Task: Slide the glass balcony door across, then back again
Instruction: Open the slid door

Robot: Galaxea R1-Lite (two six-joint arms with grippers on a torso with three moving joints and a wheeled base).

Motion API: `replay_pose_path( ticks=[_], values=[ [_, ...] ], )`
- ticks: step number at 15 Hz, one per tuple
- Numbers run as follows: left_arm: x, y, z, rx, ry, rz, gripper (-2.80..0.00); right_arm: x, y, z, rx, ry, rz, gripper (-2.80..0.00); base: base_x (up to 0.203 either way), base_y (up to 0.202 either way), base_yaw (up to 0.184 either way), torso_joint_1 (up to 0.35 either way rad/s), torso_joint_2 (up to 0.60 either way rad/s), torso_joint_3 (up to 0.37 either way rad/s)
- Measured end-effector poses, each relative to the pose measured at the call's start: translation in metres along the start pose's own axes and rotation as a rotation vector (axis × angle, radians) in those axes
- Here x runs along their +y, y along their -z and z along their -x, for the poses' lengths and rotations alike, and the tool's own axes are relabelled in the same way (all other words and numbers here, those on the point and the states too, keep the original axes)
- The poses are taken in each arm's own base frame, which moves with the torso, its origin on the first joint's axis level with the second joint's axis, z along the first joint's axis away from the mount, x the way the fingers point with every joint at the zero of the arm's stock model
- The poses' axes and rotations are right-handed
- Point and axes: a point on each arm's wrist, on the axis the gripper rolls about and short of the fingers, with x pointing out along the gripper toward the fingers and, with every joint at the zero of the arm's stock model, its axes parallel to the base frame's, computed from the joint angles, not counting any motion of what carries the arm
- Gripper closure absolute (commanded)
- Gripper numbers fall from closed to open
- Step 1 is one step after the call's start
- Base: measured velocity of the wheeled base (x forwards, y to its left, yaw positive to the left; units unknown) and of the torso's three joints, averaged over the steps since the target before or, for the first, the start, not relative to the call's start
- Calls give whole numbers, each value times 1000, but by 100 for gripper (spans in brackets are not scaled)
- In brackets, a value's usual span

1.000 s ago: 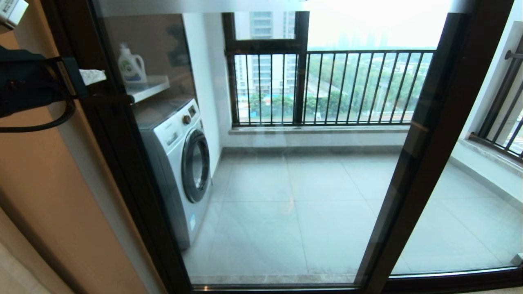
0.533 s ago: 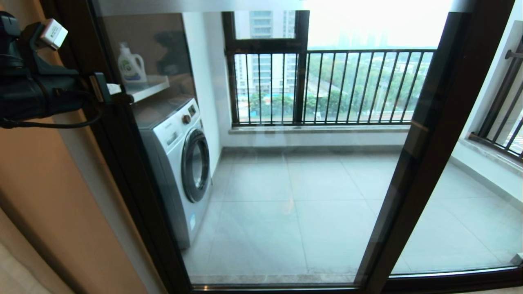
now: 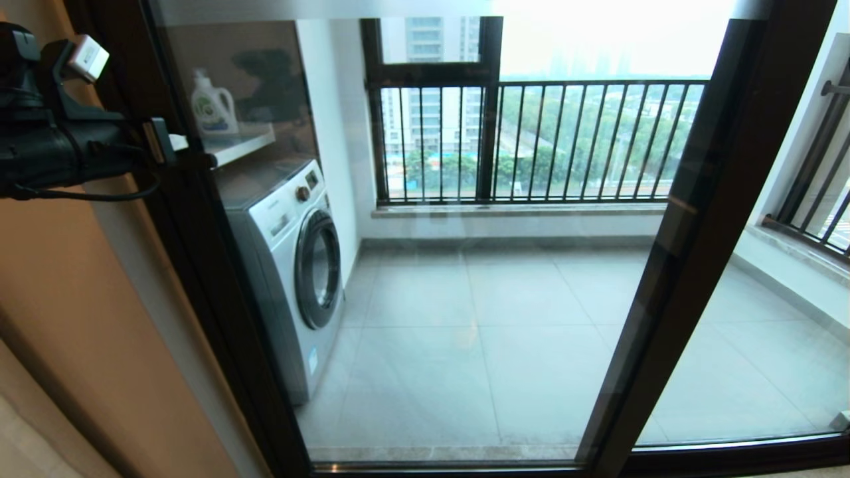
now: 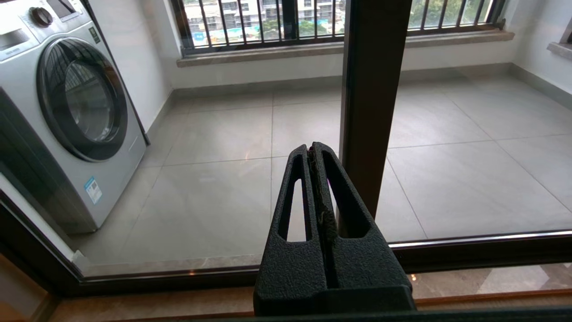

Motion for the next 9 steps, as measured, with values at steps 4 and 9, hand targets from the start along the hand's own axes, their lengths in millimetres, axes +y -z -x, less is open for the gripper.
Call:
replay_pose_path(
  ticks=[4, 9],
  values=[
    [2, 3, -5, 9, -3, -5, 0, 0, 0, 0, 0, 0, 0, 0, 0, 0, 0, 0, 0, 0],
    [4, 5, -16, 17, -7, -14, 0, 0, 0, 0, 0, 0, -1, 0, 0, 0, 0, 0, 0, 0]
  ],
)
